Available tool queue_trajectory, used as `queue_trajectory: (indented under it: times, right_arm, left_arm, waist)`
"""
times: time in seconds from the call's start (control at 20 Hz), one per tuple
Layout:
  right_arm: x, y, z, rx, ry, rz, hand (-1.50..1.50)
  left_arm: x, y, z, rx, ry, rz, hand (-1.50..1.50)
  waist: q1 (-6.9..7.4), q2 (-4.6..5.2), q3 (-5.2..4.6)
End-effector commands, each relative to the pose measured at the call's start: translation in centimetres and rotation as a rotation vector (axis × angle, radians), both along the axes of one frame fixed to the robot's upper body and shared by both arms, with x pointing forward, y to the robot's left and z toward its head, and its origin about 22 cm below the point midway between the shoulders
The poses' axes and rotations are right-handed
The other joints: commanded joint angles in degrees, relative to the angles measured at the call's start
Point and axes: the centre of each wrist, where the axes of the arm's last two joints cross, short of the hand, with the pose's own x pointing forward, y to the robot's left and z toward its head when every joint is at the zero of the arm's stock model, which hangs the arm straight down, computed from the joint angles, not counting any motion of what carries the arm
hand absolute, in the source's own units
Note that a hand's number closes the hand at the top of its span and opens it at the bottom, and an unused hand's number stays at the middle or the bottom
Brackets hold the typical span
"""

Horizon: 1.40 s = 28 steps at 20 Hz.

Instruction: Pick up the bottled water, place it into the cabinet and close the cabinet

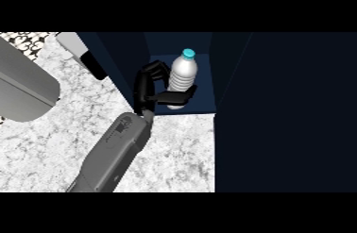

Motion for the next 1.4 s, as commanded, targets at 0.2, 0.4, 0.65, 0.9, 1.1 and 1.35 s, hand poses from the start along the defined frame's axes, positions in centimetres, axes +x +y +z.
queue_trajectory:
  times: [0.2, 0.4, 0.65, 0.9, 1.1, 1.35]
  right_arm:
    - [-0.2, 2.0, 2.5, 0.074, -0.048, 0.054, -1.50]
    - [-0.4, 1.0, 1.2, 0.073, -0.049, 0.055, -1.50]
    - [-0.2, 1.7, 2.0, 0.073, -0.064, 0.067, -1.50]
    - [-0.2, 1.9, 2.2, 0.049, -0.066, 0.081, -1.50]
    - [1.4, 1.2, 0.7, 0.066, -0.078, 0.080, -1.50]
    - [0.3, 2.3, 2.0, 0.064, -0.076, 0.102, -1.50]
  left_arm:
    - [3.1, 0.1, 0.0, 0.006, 0.032, 0.026, 1.50]
    - [4.0, -0.5, 0.6, 0.043, -0.007, 0.072, 1.50]
    - [5.3, -0.2, 0.9, 0.112, -0.039, 0.101, 1.50]
    - [5.8, 0.0, 0.6, 0.212, -0.027, 0.138, -1.50]
    - [6.7, -0.5, 2.0, 0.221, -0.018, 0.134, -1.50]
    - [6.6, 0.0, 1.3, 0.228, 0.003, 0.137, -1.50]
  waist:
    - [-0.42, 0.25, -0.02]
    - [-1.13, 0.26, 0.02]
    - [-1.72, 0.56, -0.02]
    - [-2.76, 0.95, -0.04]
    - [-2.06, 1.12, 0.02]
    - [-3.02, 1.32, -0.08]
